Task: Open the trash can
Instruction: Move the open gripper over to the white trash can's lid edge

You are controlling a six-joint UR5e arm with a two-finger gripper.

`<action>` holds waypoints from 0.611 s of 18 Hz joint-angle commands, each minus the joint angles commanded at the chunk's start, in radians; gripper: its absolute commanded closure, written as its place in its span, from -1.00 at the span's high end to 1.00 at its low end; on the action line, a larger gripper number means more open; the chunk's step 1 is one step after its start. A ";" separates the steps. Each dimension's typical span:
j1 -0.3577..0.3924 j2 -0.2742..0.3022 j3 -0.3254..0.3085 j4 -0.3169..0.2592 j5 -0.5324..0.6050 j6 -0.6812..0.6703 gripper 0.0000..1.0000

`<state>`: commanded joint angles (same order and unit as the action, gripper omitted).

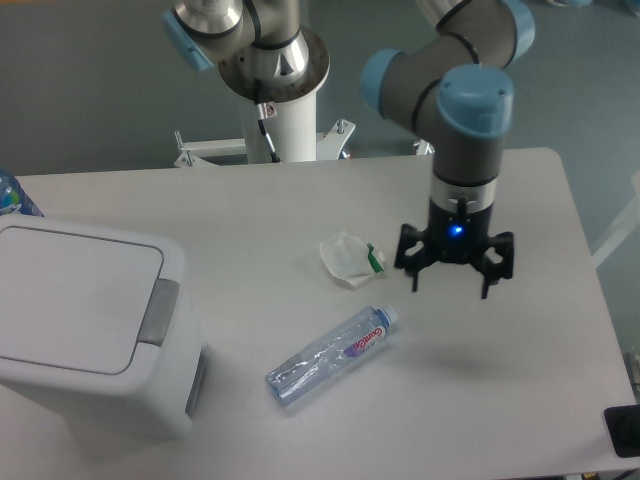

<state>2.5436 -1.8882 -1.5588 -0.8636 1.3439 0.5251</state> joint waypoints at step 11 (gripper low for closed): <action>-0.144 0.092 0.072 0.002 -0.201 -0.263 1.00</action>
<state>2.3993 -1.7964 -1.4864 -0.8621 1.1429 0.2624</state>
